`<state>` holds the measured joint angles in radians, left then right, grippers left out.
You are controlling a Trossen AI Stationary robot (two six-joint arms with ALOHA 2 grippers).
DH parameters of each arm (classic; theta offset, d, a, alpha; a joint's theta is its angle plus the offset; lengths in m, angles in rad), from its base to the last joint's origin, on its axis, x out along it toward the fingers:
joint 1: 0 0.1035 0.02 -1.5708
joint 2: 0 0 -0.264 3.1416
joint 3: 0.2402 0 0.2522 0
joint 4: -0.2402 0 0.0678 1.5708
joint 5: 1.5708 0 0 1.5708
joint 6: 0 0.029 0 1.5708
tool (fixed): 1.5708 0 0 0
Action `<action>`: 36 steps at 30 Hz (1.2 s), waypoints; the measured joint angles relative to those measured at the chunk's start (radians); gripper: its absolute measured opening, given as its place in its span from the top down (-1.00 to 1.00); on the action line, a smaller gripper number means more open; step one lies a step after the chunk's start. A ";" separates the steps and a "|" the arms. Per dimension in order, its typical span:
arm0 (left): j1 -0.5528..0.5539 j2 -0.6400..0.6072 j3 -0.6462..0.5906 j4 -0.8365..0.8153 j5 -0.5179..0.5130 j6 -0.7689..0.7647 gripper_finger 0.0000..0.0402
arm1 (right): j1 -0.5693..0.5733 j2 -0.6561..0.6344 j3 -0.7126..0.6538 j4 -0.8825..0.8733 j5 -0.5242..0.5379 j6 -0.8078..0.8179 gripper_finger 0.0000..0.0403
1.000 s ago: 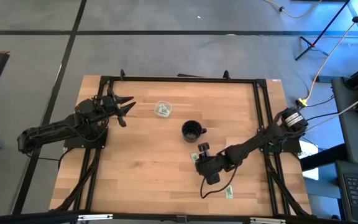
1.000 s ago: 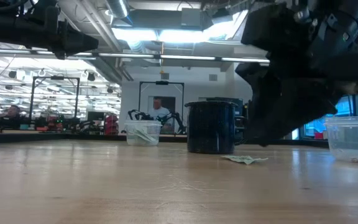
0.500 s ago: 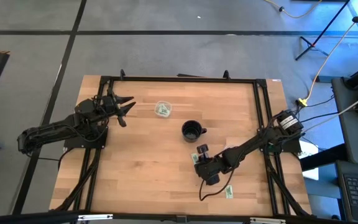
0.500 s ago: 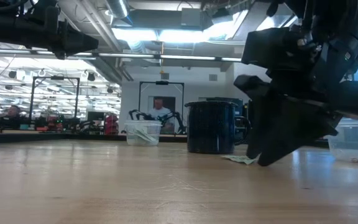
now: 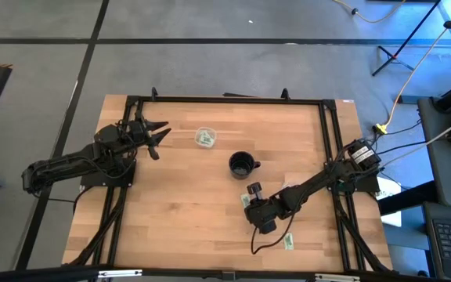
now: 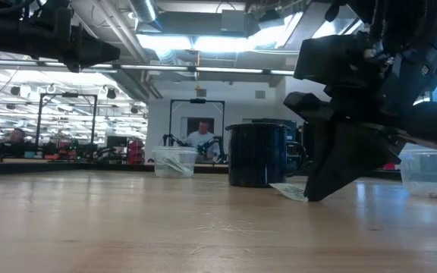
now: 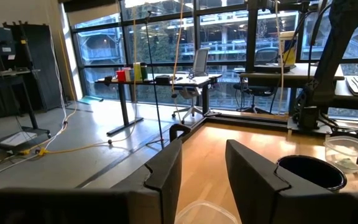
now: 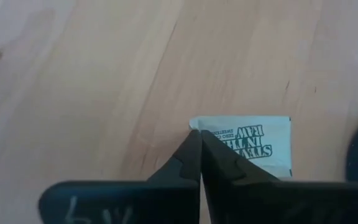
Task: Pick and place items into bin
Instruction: Put the top green stevia packet into the bottom transparent bin
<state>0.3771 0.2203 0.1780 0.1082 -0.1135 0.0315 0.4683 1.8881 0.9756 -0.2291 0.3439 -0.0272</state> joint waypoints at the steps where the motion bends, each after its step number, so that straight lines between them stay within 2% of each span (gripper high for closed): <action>1: 0.000 0.000 0.000 0.000 0.000 0.000 0.41 | 0.000 0.000 0.000 0.000 0.002 0.012 0.96; 11: 0.000 0.000 0.000 0.000 0.000 0.000 0.41 | -0.005 -0.041 -0.008 -0.032 0.049 0.140 0.99; 22: 0.000 0.000 0.000 0.000 0.000 0.000 0.40 | 0.010 -0.291 -0.004 -0.100 0.087 0.385 1.00; 26: 0.000 0.000 0.000 0.000 0.001 0.000 0.40 | 0.030 -0.406 -0.003 -0.244 0.084 0.561 1.00; 30: 0.000 0.000 0.000 0.000 0.001 0.000 0.40 | 0.070 -0.510 -0.003 -0.422 0.085 0.803 1.00; 36: 0.000 0.000 0.000 0.000 0.001 0.000 0.42 | 0.161 -0.599 -0.003 -0.686 0.081 1.139 1.00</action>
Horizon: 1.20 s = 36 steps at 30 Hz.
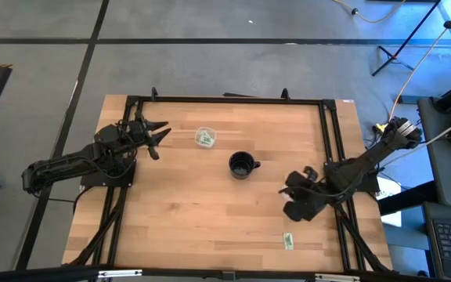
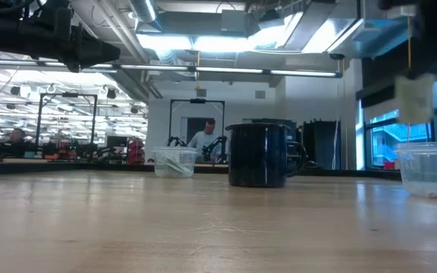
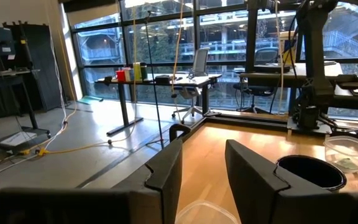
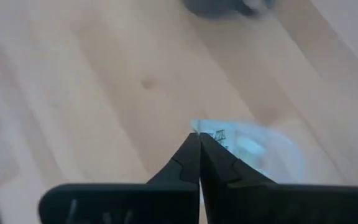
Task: Pick and place items into bin
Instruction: Put the top green stevia packet into the bottom transparent bin
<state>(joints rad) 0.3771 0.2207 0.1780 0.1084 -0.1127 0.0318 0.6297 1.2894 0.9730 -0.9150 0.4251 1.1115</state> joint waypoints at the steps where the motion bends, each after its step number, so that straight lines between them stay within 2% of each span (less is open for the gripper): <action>1: 0.000 0.000 0.000 0.000 0.000 0.000 0.42 | 0.015 -0.003 0.000 -0.046 0.000 0.050 1.00; 4: 0.000 0.000 0.000 0.000 0.000 0.000 0.42 | 0.046 0.004 0.000 -0.168 0.000 0.170 1.00; 8: 0.000 0.000 0.000 0.000 0.000 0.000 0.42 | 0.070 0.024 0.000 -0.203 -0.007 0.241 1.00; 27: 0.000 0.000 0.000 0.000 0.001 0.016 0.41 | 0.048 0.242 0.001 -0.195 -0.007 0.243 1.00; 36: 0.000 0.000 0.000 0.000 0.002 0.007 0.41 | 0.046 0.263 0.001 -0.196 -0.007 0.239 0.92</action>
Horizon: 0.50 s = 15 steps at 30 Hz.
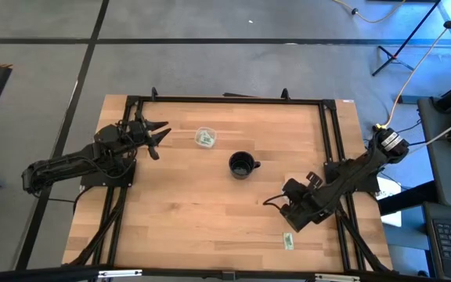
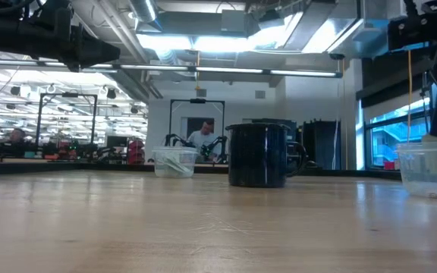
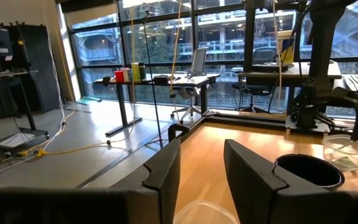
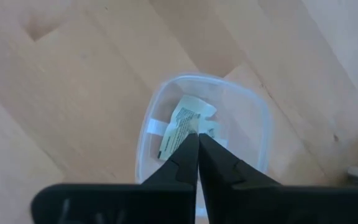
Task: Pick and place items into bin
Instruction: Put the top green stevia packet into the bottom transparent bin
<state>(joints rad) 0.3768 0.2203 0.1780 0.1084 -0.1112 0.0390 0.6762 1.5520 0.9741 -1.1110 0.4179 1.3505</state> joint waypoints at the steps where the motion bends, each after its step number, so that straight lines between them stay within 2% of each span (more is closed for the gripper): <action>1: 0.000 0.000 0.000 0.000 0.000 0.000 0.41 | 0.000 0.000 0.000 0.000 0.000 0.000 0.92; 11: 0.000 0.000 0.000 0.000 0.000 -0.001 0.42 | 0.000 0.000 0.000 0.001 -0.001 0.000 0.90; 15: 0.000 0.000 0.000 0.000 0.000 -0.001 0.42 | 0.000 0.000 0.000 0.001 -0.020 0.001 0.78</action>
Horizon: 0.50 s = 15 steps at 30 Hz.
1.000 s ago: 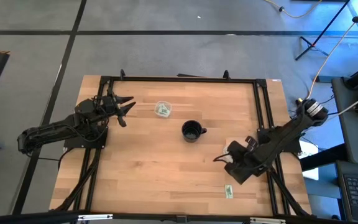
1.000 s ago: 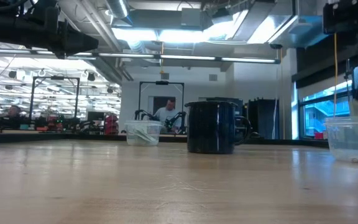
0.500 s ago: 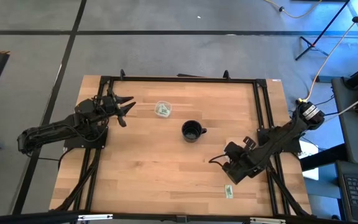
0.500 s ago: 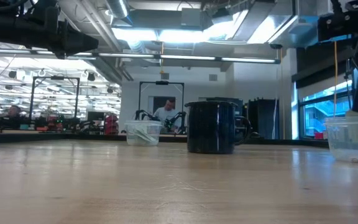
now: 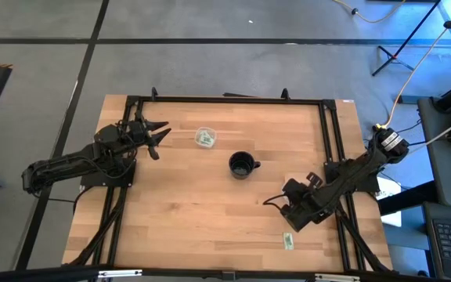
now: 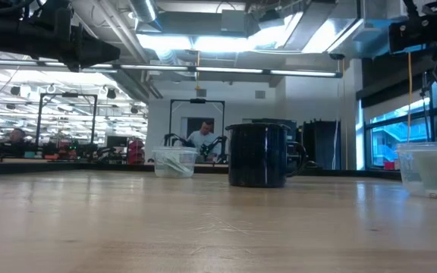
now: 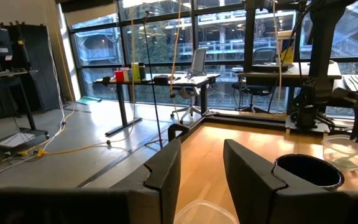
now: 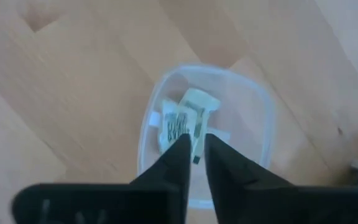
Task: Pick and place items into bin
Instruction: Put the top green stevia packet into the bottom transparent bin, then put the green stevia packet into the bottom transparent bin
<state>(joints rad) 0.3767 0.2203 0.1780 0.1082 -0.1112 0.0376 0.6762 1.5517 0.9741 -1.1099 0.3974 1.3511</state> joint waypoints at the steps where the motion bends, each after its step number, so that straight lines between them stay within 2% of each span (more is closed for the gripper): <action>1: 0.000 0.000 0.000 0.000 0.000 0.000 0.42 | 0.000 0.000 0.000 0.000 -0.010 0.002 0.74; 8: 0.000 0.000 0.000 0.000 0.000 0.000 0.42 | 0.000 -0.013 0.030 -0.008 -0.064 0.003 0.43; 15: 0.000 0.000 0.000 0.000 0.000 -0.001 0.41 | 0.018 -0.025 0.195 0.029 -0.137 -0.046 0.40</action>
<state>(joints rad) 0.3769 0.2203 0.1780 0.1085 -0.1108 0.0370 0.6938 1.5263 1.1691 -1.0805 0.2609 1.3053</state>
